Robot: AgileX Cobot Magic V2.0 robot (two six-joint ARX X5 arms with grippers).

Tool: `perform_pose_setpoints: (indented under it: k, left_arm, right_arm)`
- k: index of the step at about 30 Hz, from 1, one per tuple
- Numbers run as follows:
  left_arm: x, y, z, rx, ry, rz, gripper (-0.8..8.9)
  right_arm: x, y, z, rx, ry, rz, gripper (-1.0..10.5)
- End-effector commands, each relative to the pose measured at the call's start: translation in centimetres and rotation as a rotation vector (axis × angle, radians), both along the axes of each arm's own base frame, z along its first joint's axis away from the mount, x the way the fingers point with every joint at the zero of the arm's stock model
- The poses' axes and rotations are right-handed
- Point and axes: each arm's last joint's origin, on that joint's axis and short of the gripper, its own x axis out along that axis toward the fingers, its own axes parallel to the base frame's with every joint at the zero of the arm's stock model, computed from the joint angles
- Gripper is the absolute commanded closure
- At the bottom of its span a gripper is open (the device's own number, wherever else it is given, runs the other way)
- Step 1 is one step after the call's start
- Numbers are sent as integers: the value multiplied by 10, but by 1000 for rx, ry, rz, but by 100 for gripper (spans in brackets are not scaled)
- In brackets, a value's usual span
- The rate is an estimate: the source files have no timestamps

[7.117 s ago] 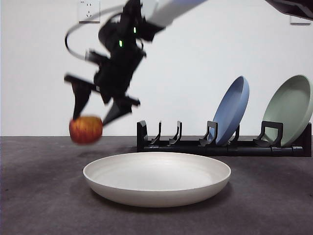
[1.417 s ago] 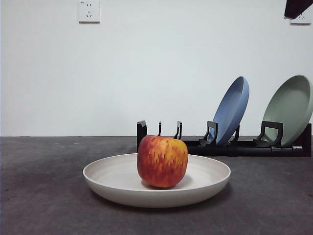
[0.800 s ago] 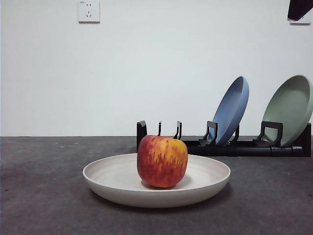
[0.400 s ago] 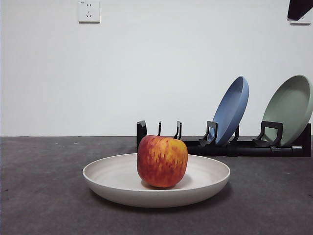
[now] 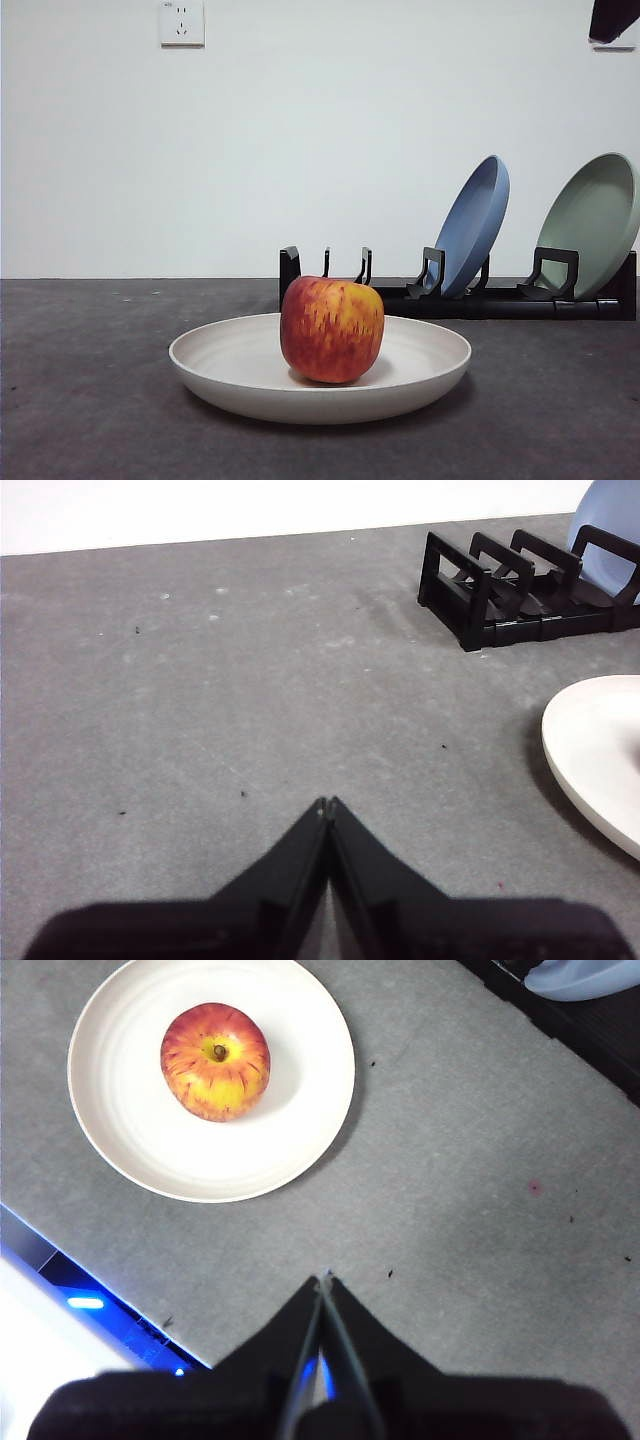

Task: Take the yellow plate from the plate rack,put the plate on the table,take the apple from the table,put the apple in the plate

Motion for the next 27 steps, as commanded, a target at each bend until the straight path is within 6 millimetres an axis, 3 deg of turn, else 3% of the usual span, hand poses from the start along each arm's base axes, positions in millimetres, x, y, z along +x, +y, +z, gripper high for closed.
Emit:
perform_pose_setpoints:
  k: [1,8,12,19,27]
  left_arm:
    - [1,0,-4,-6,14,2,817]
    - [1,0,-4,-6,18,2,817]
    - [1,0,-4,-6,18,2,817]
    - [1,0,-4,-6,20,2,817]
    - [2,0,-5,-6,25,2,817]
  right_arm:
    - [1,1,-1,0,-3,-5,941]
    - [0,1,0,5,0,-1,941]
    - [-2,-10,5,-1,-53,-59,941]
    - [-29,-52,27,94,-209,-156,941]
    - [-69,-102,46,233,-642,-383,941]
